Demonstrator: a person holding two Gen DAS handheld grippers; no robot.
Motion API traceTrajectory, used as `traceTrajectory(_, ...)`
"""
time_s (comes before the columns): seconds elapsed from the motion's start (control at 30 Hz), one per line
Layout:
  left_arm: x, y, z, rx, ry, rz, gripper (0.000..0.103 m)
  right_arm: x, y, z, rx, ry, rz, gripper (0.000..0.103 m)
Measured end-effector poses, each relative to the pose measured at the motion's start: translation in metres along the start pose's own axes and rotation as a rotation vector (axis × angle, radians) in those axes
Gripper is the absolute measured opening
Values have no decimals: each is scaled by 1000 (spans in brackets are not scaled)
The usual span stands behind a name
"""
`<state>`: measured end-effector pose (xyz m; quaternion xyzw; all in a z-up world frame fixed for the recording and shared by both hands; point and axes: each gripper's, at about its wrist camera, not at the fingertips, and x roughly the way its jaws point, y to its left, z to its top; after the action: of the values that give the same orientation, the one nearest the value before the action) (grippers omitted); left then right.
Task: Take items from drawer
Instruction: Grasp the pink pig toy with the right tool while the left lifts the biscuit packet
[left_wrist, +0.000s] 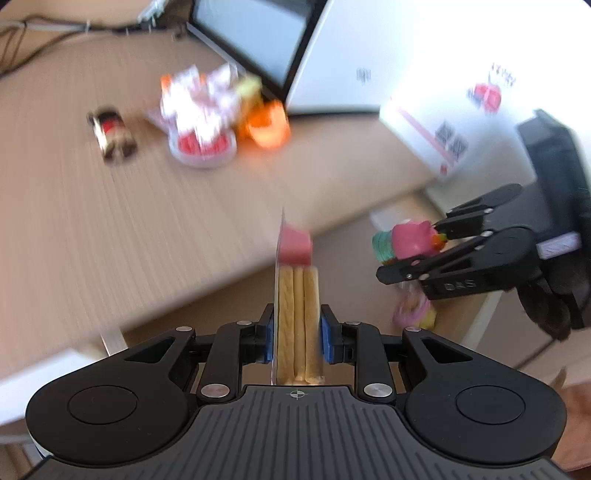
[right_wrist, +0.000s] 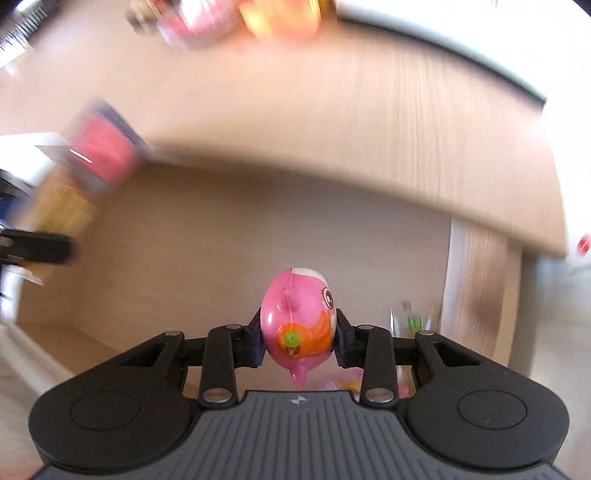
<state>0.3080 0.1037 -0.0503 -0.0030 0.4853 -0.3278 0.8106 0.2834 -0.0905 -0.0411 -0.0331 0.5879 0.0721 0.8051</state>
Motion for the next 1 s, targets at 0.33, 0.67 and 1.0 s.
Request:
traceTrajectory(0.33,-33,29,44,-74,-206,-11,28,-63,6,46,4,-422,-32,34)
traceTrajectory(0.67,-10,72,67,-147,-265,98,28,-15,-4,110,59,-400,84,34)
traceTrajectory(1.0,24,79,93,-80,-270,171,26,25,19,144,17,-391,-15,34)
